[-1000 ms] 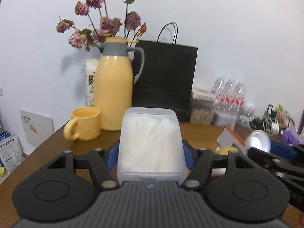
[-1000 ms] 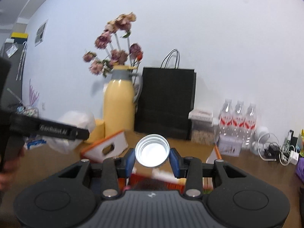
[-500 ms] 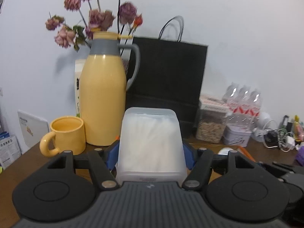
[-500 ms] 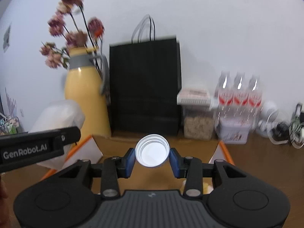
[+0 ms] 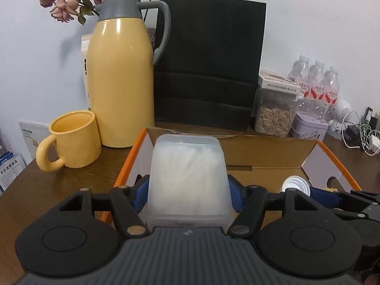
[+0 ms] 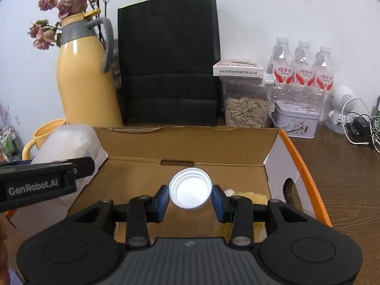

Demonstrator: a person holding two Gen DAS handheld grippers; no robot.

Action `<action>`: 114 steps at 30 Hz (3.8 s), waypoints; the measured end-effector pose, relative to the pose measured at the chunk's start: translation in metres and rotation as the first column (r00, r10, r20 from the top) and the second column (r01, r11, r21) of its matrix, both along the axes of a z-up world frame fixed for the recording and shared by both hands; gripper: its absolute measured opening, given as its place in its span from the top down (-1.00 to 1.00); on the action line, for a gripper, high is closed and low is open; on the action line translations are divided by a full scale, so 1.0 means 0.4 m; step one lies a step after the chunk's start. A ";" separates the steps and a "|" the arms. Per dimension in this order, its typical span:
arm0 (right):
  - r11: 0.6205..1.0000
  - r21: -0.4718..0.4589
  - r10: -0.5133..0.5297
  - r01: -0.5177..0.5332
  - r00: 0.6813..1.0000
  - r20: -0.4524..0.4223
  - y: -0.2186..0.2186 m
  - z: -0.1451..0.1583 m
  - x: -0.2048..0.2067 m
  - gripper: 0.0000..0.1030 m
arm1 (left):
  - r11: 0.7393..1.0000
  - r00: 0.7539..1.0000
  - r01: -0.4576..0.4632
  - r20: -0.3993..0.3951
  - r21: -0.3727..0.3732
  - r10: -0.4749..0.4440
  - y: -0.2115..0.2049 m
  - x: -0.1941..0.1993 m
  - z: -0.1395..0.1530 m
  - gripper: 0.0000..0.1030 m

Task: Organize objects
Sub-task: 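Carry the lid and plastic box into the cardboard box while both grippers release them, then withdraw both grippers from the box and move the left toward the purple pouch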

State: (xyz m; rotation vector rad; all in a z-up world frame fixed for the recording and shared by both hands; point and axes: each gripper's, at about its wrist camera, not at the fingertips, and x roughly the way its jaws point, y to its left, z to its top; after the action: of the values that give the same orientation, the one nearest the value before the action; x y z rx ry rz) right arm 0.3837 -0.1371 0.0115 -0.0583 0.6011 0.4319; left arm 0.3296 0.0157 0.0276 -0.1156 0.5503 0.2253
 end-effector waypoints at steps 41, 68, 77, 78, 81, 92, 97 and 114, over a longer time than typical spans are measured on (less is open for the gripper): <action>0.999 0.030 0.037 -0.041 0.990 0.139 -0.066 0.141 -0.173 -1.00 | 0.999 0.984 -0.017 0.175 -0.043 0.024 0.016 -0.186 0.160 -1.00; 0.994 -0.024 0.112 -0.111 0.991 0.066 -0.188 0.006 -0.554 -1.00 | 1.000 0.999 -0.021 0.032 -0.007 0.022 0.083 -0.542 0.035 -1.00; 0.983 -0.066 0.174 -0.173 0.985 0.013 -0.173 -0.056 -0.631 -0.74 | 1.000 0.999 -0.015 -0.048 0.001 0.015 0.109 -0.626 -0.043 -1.00; 0.981 -0.063 0.182 -0.182 0.983 0.002 -0.171 -0.063 -0.634 -0.65 | 1.000 0.998 -0.019 -0.056 -0.002 0.019 0.113 -0.629 -0.049 -1.00; 0.976 -0.056 0.210 -0.211 0.977 -0.020 -0.159 -0.073 -0.637 -0.29 | 1.000 0.998 -0.021 -0.064 -0.011 0.020 0.120 -0.637 -0.058 -1.00; 0.968 -0.053 0.242 -0.244 0.970 -0.037 -0.120 -0.087 -0.620 0.29 | 0.999 0.997 -0.036 -0.074 -0.021 0.034 0.131 -0.644 -0.065 -1.00; 0.967 -0.061 0.245 -0.247 0.969 -0.025 -0.119 -0.090 -0.625 0.28 | 0.999 0.996 -0.031 -0.079 -0.023 0.029 0.127 -0.644 -0.067 -1.00; 0.980 -0.053 0.196 -0.194 0.980 0.039 -0.146 -0.098 -0.650 0.78 | 0.997 0.989 0.077 -0.128 -0.026 -0.079 0.075 -0.636 -0.091 -1.00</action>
State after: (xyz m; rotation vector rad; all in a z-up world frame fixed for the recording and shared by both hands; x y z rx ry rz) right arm 0.1238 -0.1954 -0.0279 -0.1740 0.5643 0.6050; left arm 0.0753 0.0458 -0.0090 -0.0998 0.6849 0.1514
